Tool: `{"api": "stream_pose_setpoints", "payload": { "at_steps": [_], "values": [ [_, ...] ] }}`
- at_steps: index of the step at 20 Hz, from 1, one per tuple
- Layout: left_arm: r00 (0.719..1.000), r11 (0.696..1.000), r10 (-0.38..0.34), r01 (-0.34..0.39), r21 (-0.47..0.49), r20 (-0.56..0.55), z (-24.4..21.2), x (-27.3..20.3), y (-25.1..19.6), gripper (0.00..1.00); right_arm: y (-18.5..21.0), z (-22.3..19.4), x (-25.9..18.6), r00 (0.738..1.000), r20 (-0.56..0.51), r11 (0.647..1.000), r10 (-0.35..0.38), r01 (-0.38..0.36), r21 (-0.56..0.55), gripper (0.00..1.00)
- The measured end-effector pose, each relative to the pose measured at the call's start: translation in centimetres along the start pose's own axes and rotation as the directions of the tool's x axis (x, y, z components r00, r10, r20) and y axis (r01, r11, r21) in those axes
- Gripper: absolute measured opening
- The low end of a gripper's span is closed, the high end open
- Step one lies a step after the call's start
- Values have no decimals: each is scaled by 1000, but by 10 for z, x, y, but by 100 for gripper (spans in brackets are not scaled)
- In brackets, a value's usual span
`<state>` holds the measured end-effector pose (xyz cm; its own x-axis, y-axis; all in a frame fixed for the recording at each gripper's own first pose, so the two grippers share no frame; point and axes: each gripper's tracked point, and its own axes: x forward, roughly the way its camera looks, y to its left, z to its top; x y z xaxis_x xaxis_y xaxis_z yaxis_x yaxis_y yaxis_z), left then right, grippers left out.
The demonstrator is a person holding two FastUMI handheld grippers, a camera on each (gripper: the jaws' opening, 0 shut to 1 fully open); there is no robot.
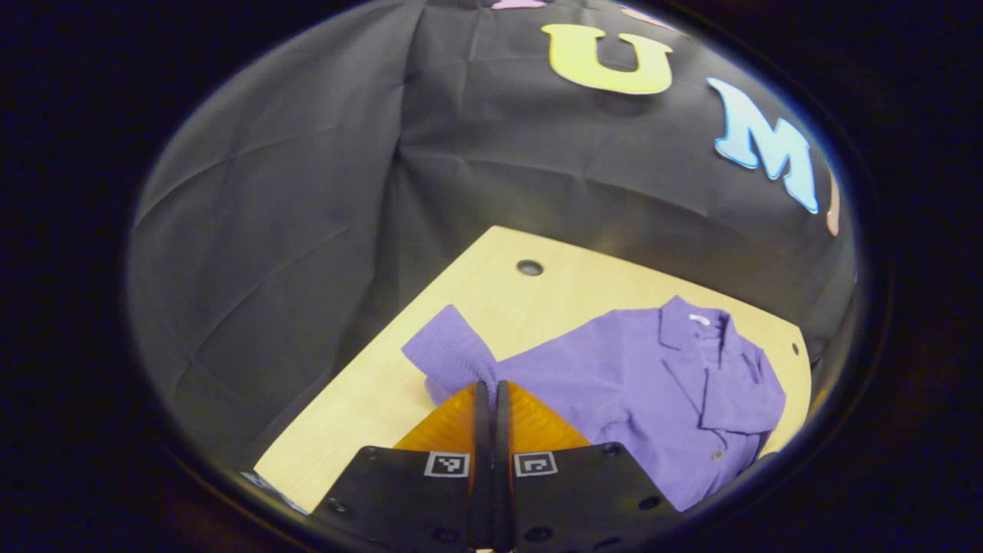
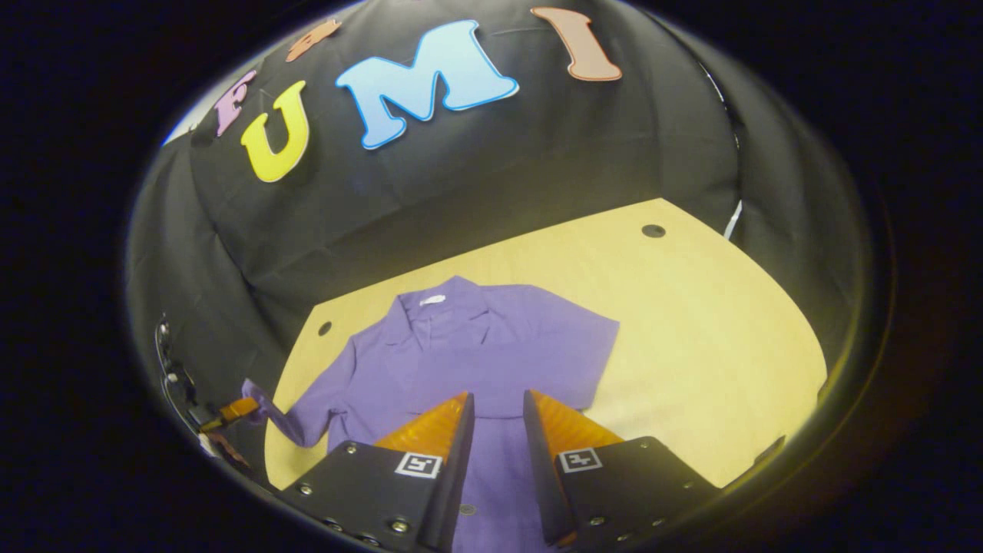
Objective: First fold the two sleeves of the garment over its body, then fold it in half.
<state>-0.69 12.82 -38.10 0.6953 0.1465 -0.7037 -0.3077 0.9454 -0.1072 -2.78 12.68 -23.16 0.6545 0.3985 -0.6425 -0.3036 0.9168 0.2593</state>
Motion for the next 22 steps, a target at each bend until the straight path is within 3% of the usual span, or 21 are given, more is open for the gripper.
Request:
{"api": "stream_pose_setpoints", "payload": {
  "at_steps": [6,11,17,22],
  "values": [
    [987,984,-159,157,78,19,22,7,-126,7,-39,-17,-10,999,-36,998,-34,36,59,41],
    [958,942,-288,284,176,-4,18,10,-240,7,-74,-20,-16,997,-55,994,-62,67,91,41],
    [906,865,-416,420,273,-76,-18,6,-360,7,-112,-20,-20,993,-75,987,-87,96,130,41],
    [845,764,-509,531,366,-164,-59,-6,-439,7,-131,-29,-22,990,-105,981,-95,111,157,41]
  ]
}}
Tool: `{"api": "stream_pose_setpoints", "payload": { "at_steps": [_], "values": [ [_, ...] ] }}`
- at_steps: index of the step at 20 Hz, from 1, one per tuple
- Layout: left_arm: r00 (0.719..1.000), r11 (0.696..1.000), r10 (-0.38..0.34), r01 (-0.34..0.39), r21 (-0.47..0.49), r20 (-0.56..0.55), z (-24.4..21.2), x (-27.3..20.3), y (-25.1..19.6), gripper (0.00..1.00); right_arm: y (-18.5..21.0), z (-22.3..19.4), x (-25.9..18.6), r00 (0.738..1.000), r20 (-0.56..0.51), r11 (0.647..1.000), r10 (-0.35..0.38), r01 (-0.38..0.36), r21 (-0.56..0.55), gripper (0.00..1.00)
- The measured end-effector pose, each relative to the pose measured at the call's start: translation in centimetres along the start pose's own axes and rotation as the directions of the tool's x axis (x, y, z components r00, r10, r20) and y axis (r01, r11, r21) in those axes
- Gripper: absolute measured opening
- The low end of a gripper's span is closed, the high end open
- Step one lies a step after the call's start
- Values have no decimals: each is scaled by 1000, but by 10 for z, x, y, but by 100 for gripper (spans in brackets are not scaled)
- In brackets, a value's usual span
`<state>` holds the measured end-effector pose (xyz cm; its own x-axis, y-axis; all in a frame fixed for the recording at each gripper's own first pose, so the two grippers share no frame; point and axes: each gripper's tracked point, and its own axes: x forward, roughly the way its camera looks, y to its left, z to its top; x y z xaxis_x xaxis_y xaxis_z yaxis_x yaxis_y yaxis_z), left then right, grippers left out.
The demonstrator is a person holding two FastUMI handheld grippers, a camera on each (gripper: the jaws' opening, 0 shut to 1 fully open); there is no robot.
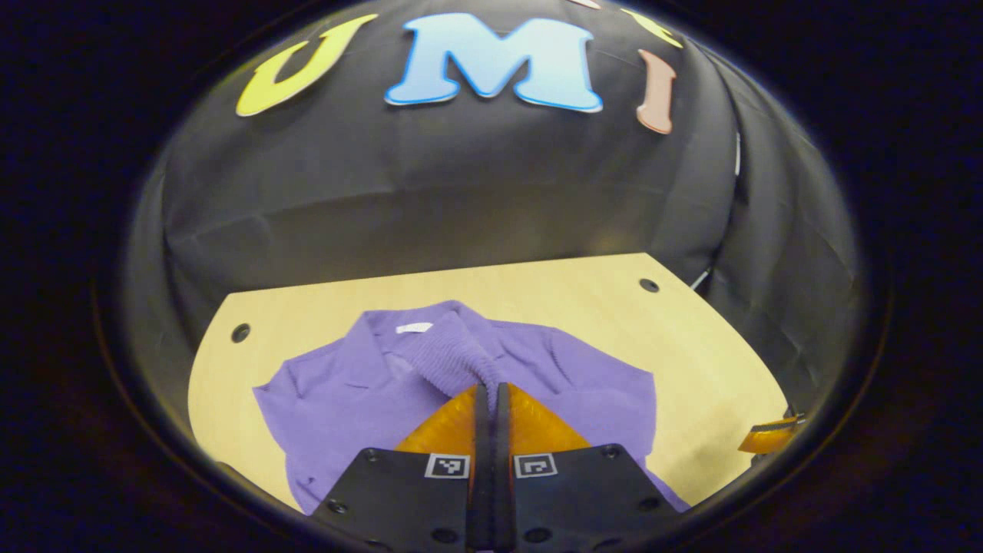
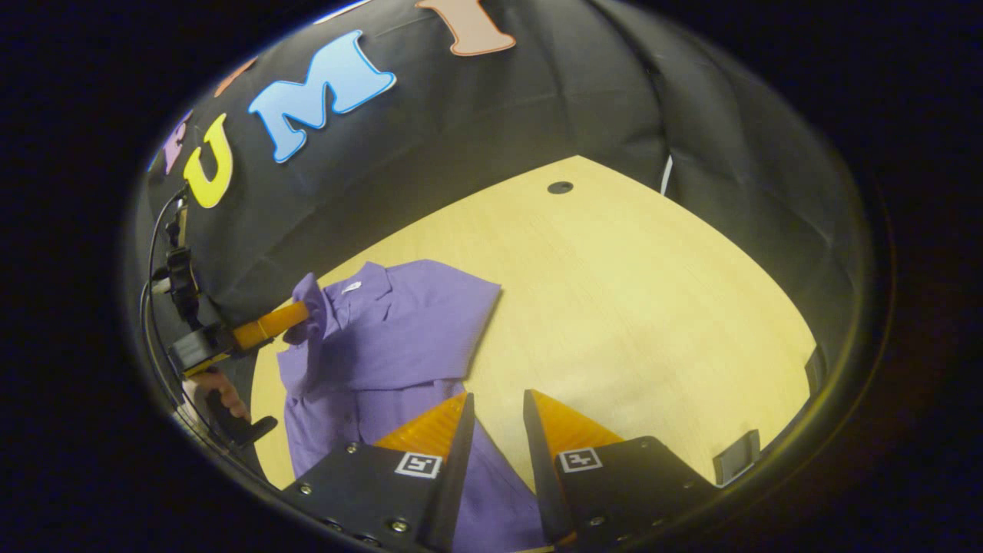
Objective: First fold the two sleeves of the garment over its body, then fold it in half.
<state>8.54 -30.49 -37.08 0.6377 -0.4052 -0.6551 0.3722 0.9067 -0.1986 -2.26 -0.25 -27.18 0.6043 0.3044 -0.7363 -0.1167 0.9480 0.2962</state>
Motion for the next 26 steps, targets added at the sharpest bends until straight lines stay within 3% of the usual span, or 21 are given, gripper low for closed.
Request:
{"api": "stream_pose_setpoints", "payload": {
  "at_steps": [3,6,12,14,17,21,26],
  "values": [
    [999,994,-41,43,97,-25,-8,13,-38,7,-7,-4,-1,1000,-10,1000,-6,7,16,41],
    [998,987,-29,36,157,-49,-16,20,-52,7,-12,-3,-3,1000,-16,1000,-10,10,18,41],
    [996,993,-35,43,106,-78,-27,26,-54,11,-10,-1,-4,1000,-20,1000,-1,1,13,41],
    [997,995,-40,46,92,-66,-21,22,-52,48,-7,-3,-6,1000,-24,1000,6,-6,7,41],
    [998,996,-16,21,85,-54,-15,7,-40,90,-1,-6,-6,999,-33,1000,16,-16,-1,41],
    [998,999,35,-35,7,-49,-18,-25,2,88,8,-12,-8,998,-47,999,30,-31,-26,41],
    [989,990,134,-136,-23,-64,-44,-76,68,89,25,-28,-8,994,-87,995,58,-65,-77,41]
  ]
}}
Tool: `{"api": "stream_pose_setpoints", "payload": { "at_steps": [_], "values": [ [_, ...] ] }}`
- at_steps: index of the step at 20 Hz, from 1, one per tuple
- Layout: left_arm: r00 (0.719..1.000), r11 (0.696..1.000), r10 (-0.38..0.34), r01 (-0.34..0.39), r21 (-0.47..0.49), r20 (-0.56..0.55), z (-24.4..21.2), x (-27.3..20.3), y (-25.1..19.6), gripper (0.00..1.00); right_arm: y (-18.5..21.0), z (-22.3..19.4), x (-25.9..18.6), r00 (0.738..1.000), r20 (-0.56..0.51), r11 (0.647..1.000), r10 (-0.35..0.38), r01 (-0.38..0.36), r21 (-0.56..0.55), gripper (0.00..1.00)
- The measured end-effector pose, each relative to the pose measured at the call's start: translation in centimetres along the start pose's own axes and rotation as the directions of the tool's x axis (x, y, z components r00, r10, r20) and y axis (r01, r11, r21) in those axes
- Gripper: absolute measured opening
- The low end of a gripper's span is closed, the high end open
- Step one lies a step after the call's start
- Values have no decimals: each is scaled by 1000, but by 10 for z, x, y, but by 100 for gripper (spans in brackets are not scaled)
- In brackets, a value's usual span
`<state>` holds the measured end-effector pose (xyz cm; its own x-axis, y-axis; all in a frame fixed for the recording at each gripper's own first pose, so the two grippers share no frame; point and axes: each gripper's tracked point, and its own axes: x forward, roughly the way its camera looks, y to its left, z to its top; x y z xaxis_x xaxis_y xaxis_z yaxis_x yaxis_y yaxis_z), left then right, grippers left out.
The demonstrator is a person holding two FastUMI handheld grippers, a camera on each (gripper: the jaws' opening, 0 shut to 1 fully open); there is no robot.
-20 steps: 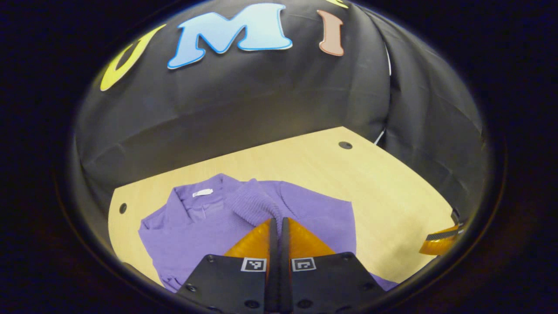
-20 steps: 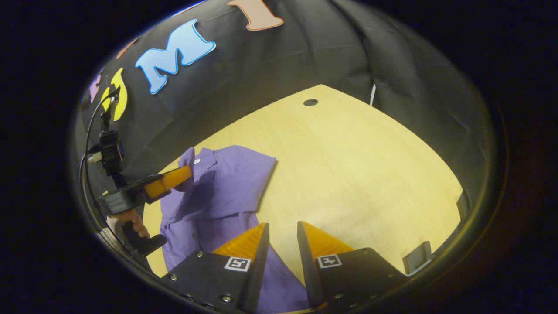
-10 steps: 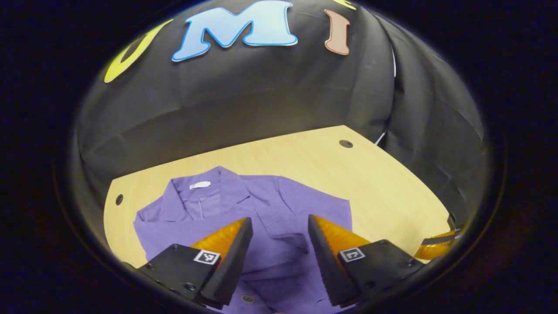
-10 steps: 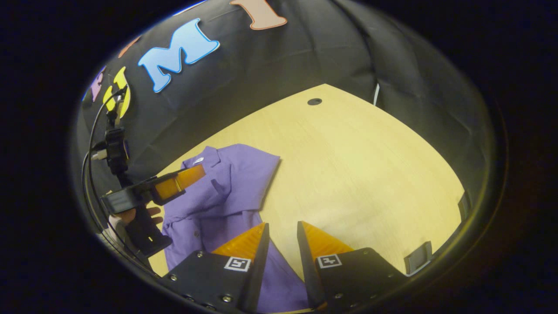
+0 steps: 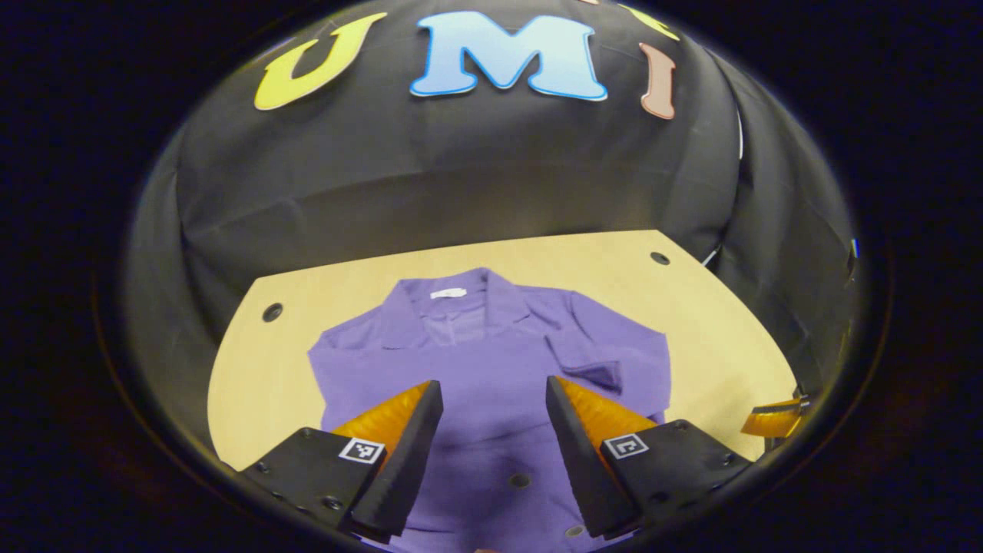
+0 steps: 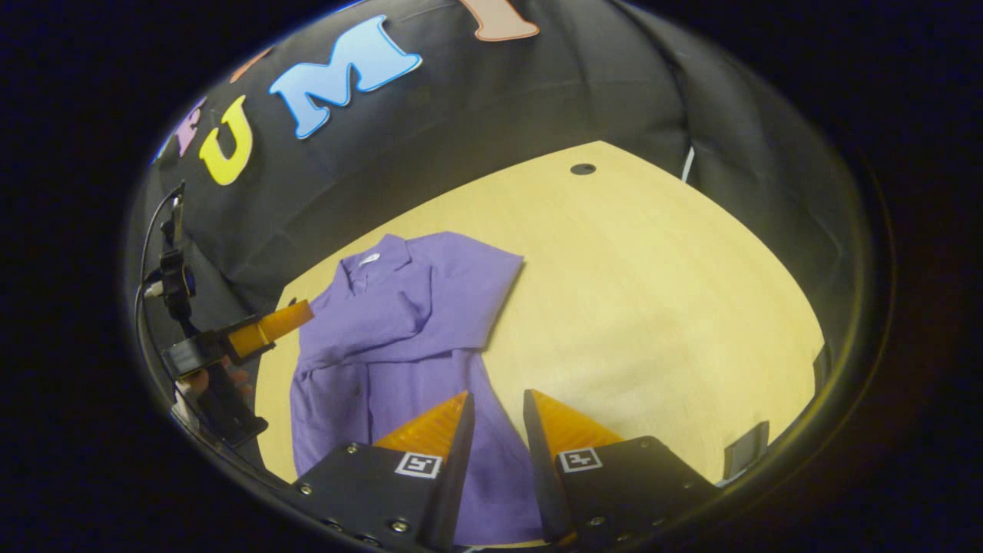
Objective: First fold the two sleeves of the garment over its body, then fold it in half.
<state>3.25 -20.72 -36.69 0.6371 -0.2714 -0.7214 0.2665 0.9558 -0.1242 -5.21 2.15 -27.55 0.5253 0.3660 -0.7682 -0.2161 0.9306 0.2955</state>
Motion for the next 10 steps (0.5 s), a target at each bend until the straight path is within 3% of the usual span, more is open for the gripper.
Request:
{"api": "stream_pose_setpoints", "payload": {
  "at_steps": [6,10],
  "values": [
    [994,996,80,-82,-22,-74,-69,-57,60,89,29,-31,1,997,-71,995,38,-45,-92,41],
    [981,995,94,-95,3,-172,-137,-100,80,90,42,-57,0,990,-131,986,53,-72,-151,41]
  ]
}}
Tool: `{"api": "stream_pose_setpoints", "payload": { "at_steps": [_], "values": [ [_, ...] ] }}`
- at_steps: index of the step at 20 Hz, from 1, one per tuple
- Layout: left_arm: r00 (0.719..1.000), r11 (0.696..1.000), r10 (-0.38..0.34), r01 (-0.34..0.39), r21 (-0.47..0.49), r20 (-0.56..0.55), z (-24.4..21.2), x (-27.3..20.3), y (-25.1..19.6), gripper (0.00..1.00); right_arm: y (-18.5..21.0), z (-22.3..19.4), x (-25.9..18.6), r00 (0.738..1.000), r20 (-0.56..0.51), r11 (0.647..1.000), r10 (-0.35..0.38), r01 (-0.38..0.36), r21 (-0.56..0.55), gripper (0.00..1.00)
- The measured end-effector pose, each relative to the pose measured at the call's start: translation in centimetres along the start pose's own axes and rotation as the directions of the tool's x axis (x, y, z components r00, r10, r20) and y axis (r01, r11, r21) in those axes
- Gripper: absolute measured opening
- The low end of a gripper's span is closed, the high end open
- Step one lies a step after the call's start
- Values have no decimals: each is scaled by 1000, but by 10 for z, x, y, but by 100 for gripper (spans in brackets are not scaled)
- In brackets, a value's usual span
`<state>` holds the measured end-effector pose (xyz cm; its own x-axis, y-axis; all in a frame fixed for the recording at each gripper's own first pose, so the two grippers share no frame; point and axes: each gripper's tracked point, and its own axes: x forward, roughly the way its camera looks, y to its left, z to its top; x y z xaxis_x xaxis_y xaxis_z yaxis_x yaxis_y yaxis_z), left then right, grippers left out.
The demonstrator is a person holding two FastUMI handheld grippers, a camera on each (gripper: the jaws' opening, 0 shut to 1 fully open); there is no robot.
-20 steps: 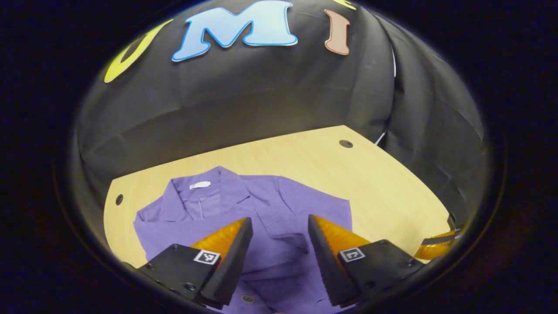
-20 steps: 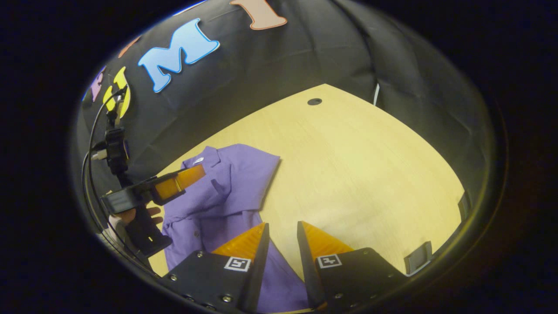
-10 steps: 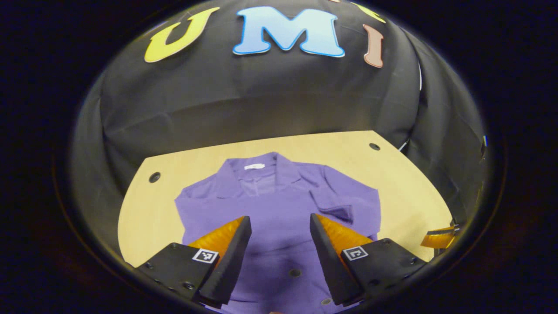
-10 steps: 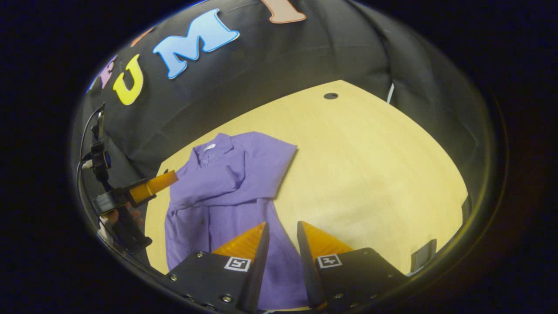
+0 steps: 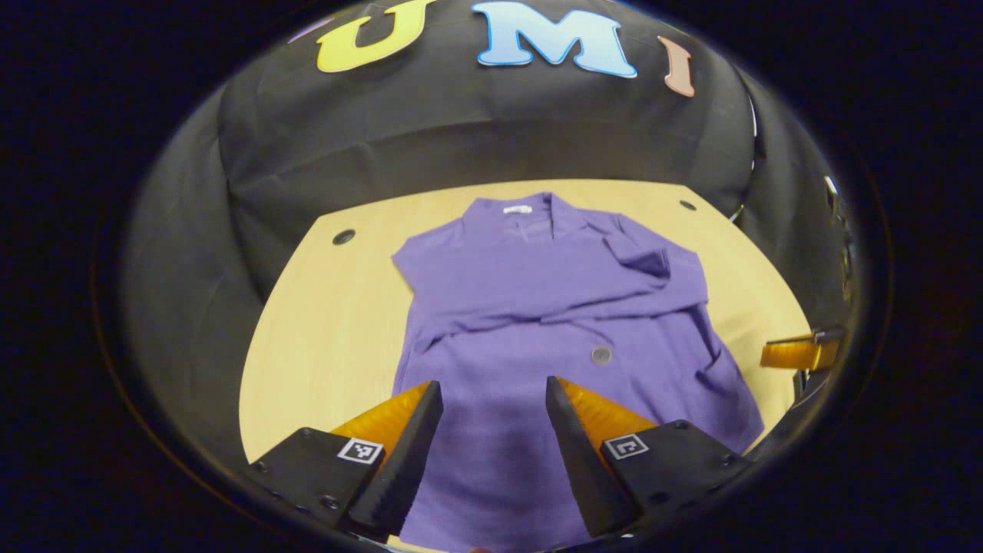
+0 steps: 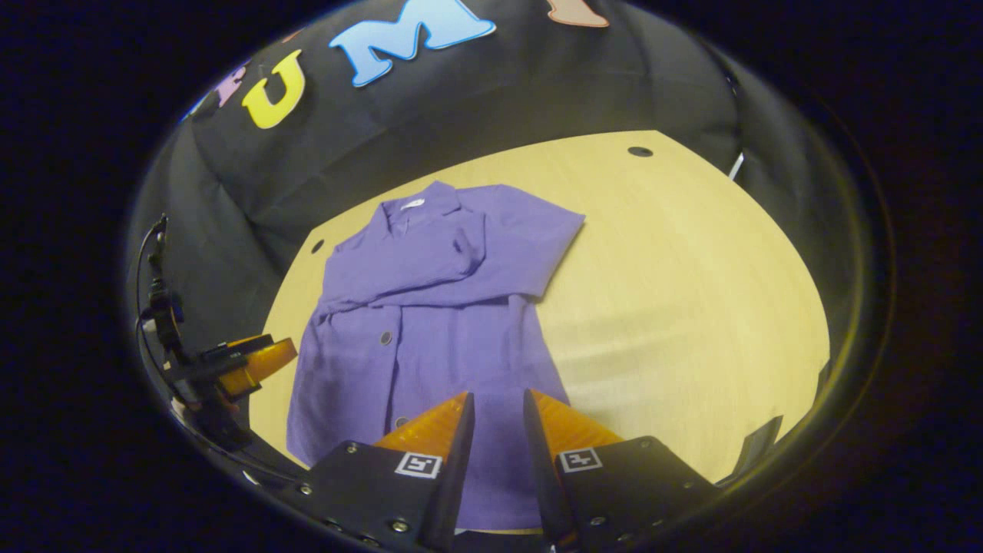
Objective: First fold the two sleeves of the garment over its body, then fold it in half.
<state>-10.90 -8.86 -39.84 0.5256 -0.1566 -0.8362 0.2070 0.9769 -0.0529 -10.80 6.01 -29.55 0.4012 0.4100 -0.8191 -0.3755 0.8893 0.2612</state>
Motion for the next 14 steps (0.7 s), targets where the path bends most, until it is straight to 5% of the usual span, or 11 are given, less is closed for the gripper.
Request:
{"api": "stream_pose_setpoints", "payload": {
  "at_steps": [11,13,14],
  "values": [
    [972,999,6,-14,-29,-236,-135,-34,25,89,11,-80,5,976,-213,995,-41,22,-93,47],
    [964,999,11,-19,-27,-267,-147,-35,27,89,7,-90,4,967,-246,994,-73,51,-95,59],
    [961,999,11,-20,-32,-278,-152,-35,27,89,2,-95,4,961,-261,992,-97,73,-99,73]
  ]
}}
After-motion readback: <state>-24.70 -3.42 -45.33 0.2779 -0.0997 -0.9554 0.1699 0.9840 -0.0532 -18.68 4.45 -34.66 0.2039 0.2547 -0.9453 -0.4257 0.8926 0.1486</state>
